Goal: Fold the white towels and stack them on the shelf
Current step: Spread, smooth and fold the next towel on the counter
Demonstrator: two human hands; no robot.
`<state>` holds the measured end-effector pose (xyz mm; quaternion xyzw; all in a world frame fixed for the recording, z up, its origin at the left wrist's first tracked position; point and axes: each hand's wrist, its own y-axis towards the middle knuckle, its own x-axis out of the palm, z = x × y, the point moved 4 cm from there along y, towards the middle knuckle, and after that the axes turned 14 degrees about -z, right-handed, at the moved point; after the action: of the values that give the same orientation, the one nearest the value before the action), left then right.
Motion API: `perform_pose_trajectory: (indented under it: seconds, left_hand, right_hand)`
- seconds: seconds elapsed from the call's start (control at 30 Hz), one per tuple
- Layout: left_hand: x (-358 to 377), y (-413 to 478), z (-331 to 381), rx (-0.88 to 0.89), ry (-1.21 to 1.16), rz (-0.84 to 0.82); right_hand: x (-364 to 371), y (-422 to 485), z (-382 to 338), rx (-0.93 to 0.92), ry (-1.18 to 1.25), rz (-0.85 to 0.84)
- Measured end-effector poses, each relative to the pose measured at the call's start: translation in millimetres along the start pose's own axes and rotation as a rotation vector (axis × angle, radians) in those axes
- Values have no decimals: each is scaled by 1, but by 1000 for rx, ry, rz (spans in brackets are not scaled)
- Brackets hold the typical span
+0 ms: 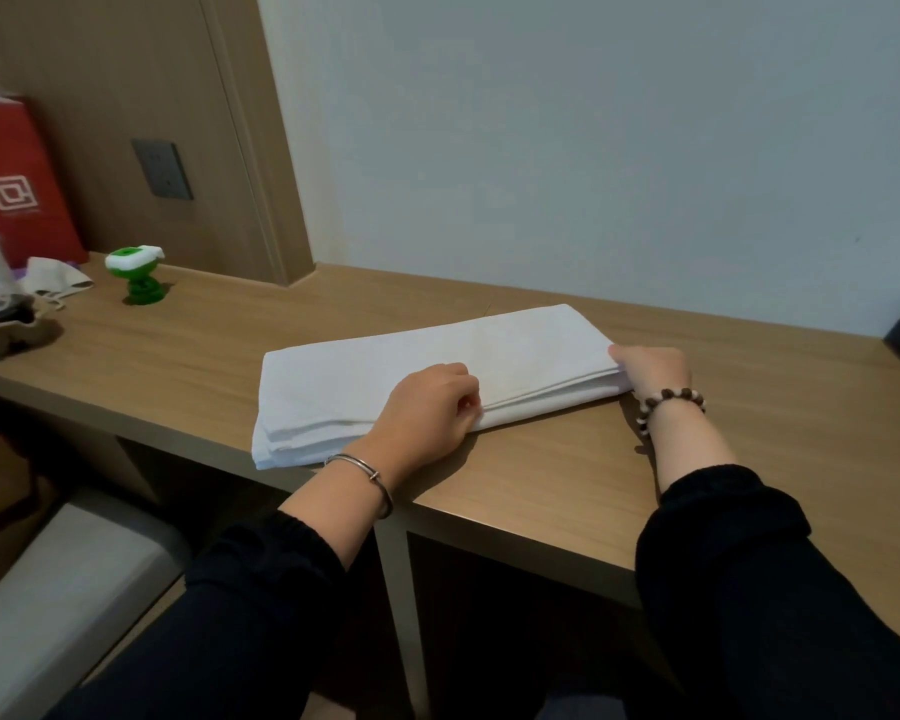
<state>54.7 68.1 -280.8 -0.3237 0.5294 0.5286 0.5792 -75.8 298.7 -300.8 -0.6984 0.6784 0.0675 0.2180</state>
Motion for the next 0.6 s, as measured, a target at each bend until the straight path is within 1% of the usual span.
perform_pose_trajectory:
  seconds: [0.07, 0.17, 0.27, 0.37, 0.5, 0.6]
  left_hand:
    - [1, 0, 0, -19, -37, 9]
    - [0, 2, -1, -34, -33, -1]
    - [-2, 6, 1, -35, 18, -46]
    - [-8, 11, 7, -3, 94, -100]
    - [-18, 14, 17, 80, 168, -66]
    - [-5, 11, 24, 91, 187, -134]
  right_hand:
    - [-1, 1, -1, 4, 16, -8]
    - [2, -3, -1, -42, -188, 35]
    - [6, -7, -1, -110, -309, 84]
    - [9, -9, -1, -112, -316, 114]
    - [11, -9, 0, -85, -294, 143]
    - [10, -8, 1, -83, -272, 148]
